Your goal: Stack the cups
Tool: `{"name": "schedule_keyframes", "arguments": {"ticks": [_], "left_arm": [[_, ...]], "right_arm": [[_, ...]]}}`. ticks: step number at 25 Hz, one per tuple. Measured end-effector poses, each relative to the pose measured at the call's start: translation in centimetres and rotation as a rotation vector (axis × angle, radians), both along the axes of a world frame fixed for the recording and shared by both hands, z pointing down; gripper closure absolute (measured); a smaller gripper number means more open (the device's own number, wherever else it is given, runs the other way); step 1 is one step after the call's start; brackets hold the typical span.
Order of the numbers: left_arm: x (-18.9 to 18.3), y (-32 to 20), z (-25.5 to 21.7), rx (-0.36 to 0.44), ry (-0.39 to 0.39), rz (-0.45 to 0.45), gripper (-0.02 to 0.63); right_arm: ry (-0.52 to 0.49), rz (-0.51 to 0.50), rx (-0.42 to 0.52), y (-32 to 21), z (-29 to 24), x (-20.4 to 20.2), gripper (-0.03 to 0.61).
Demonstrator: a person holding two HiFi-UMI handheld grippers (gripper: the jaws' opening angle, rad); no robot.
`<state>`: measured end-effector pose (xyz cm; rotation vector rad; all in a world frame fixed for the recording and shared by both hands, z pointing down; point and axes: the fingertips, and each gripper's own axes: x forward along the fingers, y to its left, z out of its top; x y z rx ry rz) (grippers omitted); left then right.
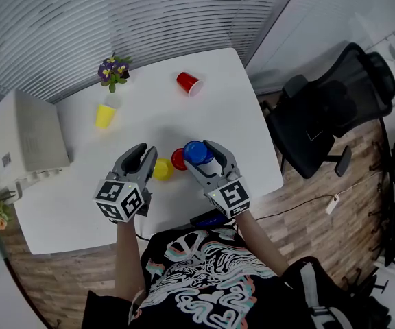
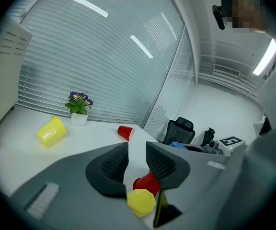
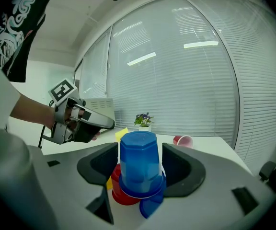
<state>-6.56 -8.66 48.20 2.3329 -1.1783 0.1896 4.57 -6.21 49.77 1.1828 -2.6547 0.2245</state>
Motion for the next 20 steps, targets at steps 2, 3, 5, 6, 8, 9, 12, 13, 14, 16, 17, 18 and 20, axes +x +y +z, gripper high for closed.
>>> {"name": "schedule_keyframes", "arguments": {"ticks": [2, 3, 5, 6, 8, 9, 12, 13, 14, 16, 17, 18, 20], "left_arm": [[-0.1, -0.1, 0.0, 0.003, 0.001, -0.005, 0.499], [-0.1, -0.1, 0.0, 0.006, 0.0, -0.008, 0.497], [-0.5, -0.3, 0.0, 0.009, -0.005, -0.021, 0.491], [-0.9, -0.4, 0.1, 0.01, -0.009, -0.03, 0.488], [-1.8, -0.7, 0.2, 0.011, -0.015, -0.057, 0.483], [-2.4, -0.9, 0.3, 0.013, -0.016, -0.073, 0.481], [-4.0, -1.7, 0.5, 0.022, -0.028, -0.127, 0.476], [-4.6, -2.0, 0.6, 0.026, -0.036, -0.145, 0.472], [-5.2, -2.3, 0.7, 0.03, -0.046, -0.165, 0.466], [-6.9, -2.9, 1.1, 0.037, -0.074, -0.216, 0.451], [-7.9, -3.1, 1.3, 0.039, -0.093, -0.243, 0.445], [-8.9, -3.4, 1.5, 0.041, -0.115, -0.269, 0.44], [-10.7, -4.0, 2.1, 0.044, -0.162, -0.307, 0.431]], "right_arm": [[-0.004, -0.005, -0.001, 0.1, -0.1, -0.1, 0.302], [-0.003, -0.01, -0.002, 0.1, -0.1, -0.2, 0.296], [0.001, -0.024, -0.003, 0.4, -0.1, -0.4, 0.285], [0.005, -0.029, -0.005, 0.5, 0.0, -0.4, 0.282], [0.011, -0.036, -0.006, 0.8, 0.0, -0.5, 0.278], [0.012, -0.037, -0.005, 0.8, 0.0, -0.5, 0.276], [0.011, -0.041, -0.004, 1.0, -0.1, -0.4, 0.276], [0.012, -0.043, -0.004, 1.1, -0.2, -0.3, 0.276], [0.013, -0.044, -0.004, 1.2, -0.3, -0.2, 0.276], [0.017, -0.053, -0.004, 1.3, -0.4, -0.2, 0.276], [0.02, -0.06, -0.005, 1.5, -0.4, -0.2, 0.276], [0.022, -0.065, -0.006, 1.6, -0.3, -0.1, 0.276], [0.024, -0.064, -0.008, 1.8, -0.4, 0.1, 0.276]]}}
